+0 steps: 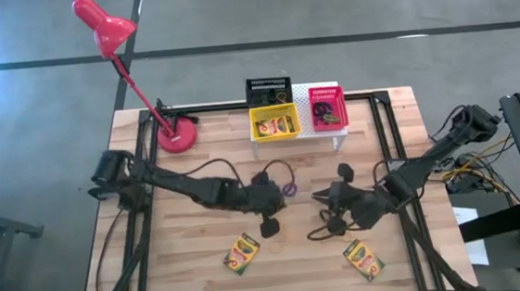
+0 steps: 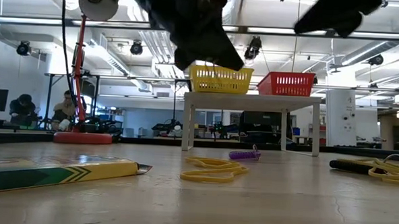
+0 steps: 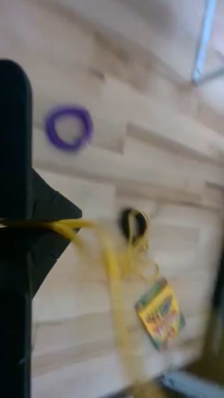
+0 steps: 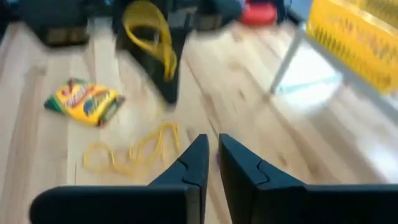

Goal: Pick & Place Office Desk Supplies
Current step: Put the yellow rubber band into the black bin on the shelf

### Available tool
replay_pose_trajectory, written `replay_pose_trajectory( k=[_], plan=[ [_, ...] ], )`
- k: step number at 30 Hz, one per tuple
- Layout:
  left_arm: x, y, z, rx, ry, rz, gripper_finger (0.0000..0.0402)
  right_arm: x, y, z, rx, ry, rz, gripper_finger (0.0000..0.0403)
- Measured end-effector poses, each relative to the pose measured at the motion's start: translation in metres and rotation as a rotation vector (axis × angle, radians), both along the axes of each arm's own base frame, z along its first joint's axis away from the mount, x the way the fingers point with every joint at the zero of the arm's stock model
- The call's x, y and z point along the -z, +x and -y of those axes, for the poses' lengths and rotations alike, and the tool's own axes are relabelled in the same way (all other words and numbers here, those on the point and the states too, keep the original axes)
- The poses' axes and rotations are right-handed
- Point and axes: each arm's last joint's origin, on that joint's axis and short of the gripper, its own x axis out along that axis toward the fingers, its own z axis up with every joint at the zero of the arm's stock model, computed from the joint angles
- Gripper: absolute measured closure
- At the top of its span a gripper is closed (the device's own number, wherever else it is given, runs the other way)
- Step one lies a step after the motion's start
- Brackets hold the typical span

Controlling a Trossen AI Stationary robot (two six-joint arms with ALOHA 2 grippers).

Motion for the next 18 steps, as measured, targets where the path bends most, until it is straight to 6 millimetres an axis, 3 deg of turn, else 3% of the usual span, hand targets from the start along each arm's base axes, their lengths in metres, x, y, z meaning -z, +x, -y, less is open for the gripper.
replay_pose_trajectory(
  k=[4, 8, 13, 18],
  plan=[
    [-0.041, 0.005, -0.024, -0.042, 0.037, -0.088, 0.04, 0.005, -0.01, -0.001, 0.022, 0.015, -0.048, 0.0363],
    [-0.086, 0.013, -0.061, -0.08, 0.098, -0.09, 0.04, 0.011, -0.013, -0.002, 0.026, 0.002, -0.062, 0.0364],
    [-0.137, 0.014, -0.125, -0.168, 0.122, 0.029, 0.04, 0.019, -0.013, -0.001, 0.043, -0.023, -0.077, 0.0364],
    [-0.156, 0.001, -0.204, -0.329, 0.136, 0.158, 0.04, 0.023, -0.013, 0.0, 0.071, -0.061, -0.069, 0.0364]
  ],
)
